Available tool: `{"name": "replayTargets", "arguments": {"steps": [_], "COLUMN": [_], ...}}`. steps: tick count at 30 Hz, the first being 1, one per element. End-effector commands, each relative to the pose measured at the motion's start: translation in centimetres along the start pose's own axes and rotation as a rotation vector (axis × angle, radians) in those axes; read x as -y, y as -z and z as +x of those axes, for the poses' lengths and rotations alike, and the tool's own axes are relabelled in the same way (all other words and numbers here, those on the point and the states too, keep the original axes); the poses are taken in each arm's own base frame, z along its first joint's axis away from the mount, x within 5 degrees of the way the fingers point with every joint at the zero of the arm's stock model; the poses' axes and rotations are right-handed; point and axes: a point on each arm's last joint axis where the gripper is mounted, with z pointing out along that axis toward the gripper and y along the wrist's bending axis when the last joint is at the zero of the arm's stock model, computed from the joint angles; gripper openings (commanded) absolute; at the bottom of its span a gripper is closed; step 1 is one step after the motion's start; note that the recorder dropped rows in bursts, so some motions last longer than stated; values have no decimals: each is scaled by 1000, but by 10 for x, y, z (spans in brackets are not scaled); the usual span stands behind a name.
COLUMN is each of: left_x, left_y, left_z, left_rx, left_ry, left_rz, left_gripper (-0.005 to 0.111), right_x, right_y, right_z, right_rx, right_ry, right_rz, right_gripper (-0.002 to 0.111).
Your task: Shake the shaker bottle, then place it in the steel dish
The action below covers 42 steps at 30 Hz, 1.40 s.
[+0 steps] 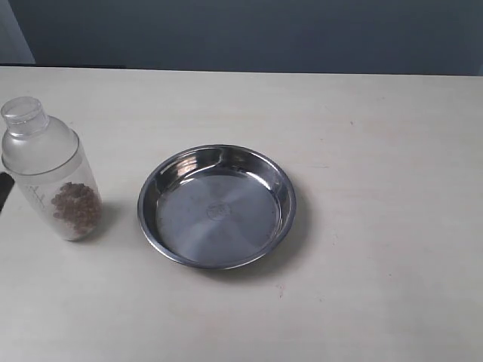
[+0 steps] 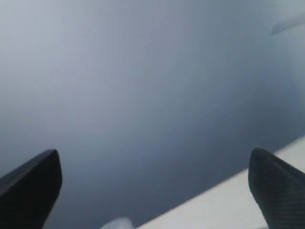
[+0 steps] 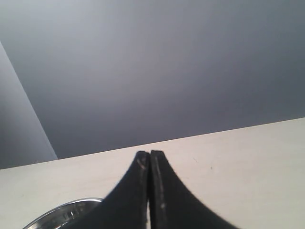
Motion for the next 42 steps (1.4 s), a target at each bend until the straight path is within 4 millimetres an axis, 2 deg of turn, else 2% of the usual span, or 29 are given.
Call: {"name": "replayTargets", "arguments": {"steps": [1, 3, 11, 16, 21, 25, 33, 37, 40, 42], "left_x": [0, 0, 4, 5, 15, 23, 45, 45, 38, 35], "left_y": [4, 5, 16, 17, 27, 28, 30, 30, 24, 19], "left_z": [-24, -29, -50, -52, -63, -61, -50, -50, -48, -42], "left_rx": [264, 315, 565, 584, 709, 648, 496, 469, 397, 320], "left_ry": [356, 412, 401, 408, 467, 507, 382, 461, 653, 713], "left_rz": [47, 66, 162, 187, 368, 477, 679, 701, 640, 574], "left_gripper": [105, 105, 105, 105, 105, 105, 105, 105, 93, 73], "right_x": [0, 0, 0, 0, 0, 0, 0, 0, 1, 1], "right_y": [0, 0, 0, 0, 0, 0, 0, 0, 0, 0], "right_z": [0, 0, 0, 0, 0, 0, 0, 0, 0, 0], "right_rx": [3, 3, 3, 2, 2, 2, 2, 2, 8, 9], "right_ry": [5, 5, 5, 5, 5, 5, 5, 5, 5, 5], "right_rz": [1, 1, 1, 0, 0, 0, 0, 0, 7, 7], "right_gripper": [-1, -1, -1, -1, -1, -1, -1, -1, -1, -1]}}
